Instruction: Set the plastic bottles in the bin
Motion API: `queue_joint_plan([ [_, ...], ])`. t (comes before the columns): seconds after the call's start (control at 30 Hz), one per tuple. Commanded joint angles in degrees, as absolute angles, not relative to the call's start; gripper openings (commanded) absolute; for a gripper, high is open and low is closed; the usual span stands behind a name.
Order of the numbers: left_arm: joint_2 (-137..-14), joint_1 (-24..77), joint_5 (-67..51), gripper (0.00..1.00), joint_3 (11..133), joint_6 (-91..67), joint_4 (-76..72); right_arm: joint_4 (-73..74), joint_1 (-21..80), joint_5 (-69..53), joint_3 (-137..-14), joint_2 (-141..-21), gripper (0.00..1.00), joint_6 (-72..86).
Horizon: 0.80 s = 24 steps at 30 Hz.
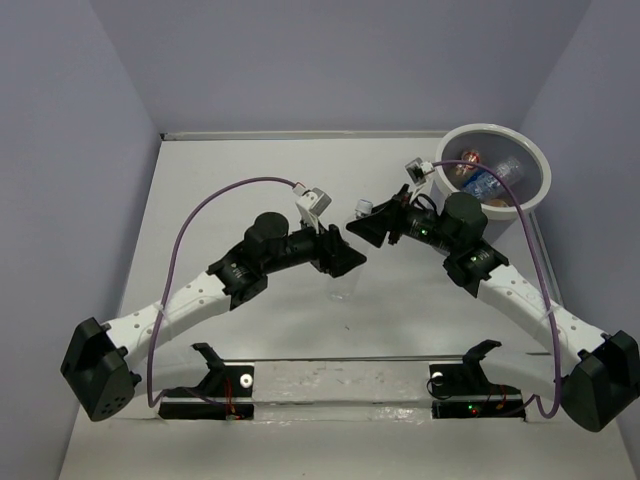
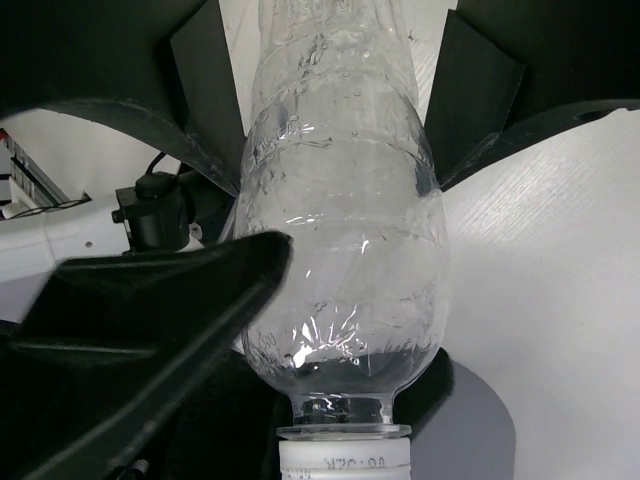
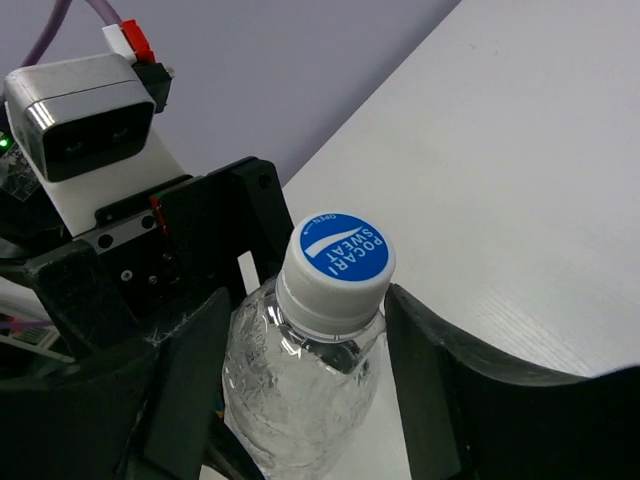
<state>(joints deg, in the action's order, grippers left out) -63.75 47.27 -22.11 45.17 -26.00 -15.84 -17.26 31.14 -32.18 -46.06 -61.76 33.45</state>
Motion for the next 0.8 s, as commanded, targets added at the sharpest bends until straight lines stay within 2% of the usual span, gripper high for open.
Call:
queue_joint_plan([
  [0.0, -61.4, 47.6, -20.0, 0.78, 48.3, -24.5, -17.9, -21.7, 31.2, -30.2, -46.7, -60.8, 0.60, 35.5],
  [0.17, -59.8, 47.6, -17.9, 0.86, 48.2, -23.8, -16.9, -21.4, 31.2, -26.7, -47.4, -59.9, 0.38, 36.3],
  [0.23, -59.3, 47.5, -16.7, 0.91, 48.4, -23.3, -15.9, -20.9, 31.2, -25.3, -48.0, -59.9, 0.36, 36.3],
  [0.27, -58.6, 47.5, -16.0, 0.99, 48.6, -22.6, -14.3, -20.4, 31.2, -24.1, -48.3, -59.9, 0.34, 35.8],
  [0.43, -53.5, 47.5, -8.8, 0.99, 49.8, -19.2, -5.7, -16.5, 31.2, -15.3, -52.1, -58.1, 0.32, 30.7],
  [0.57, -47.7, 47.6, -2.6, 0.99, 51.1, -15.8, 0.2, -10.5, 31.2, -1.3, -57.6, -55.6, 0.27, 24.0],
  [0.67, -42.5, 47.5, 5.2, 0.99, 50.5, -14.5, 4.7, -5.9, 31.2, 19.0, -63.2, -54.1, 0.25, 18.9],
  [0.77, -37.4, 47.5, 14.9, 0.99, 47.3, -14.2, 6.0, -5.8, 31.2, 31.0, -65.7, -52.7, 0.25, 11.6],
])
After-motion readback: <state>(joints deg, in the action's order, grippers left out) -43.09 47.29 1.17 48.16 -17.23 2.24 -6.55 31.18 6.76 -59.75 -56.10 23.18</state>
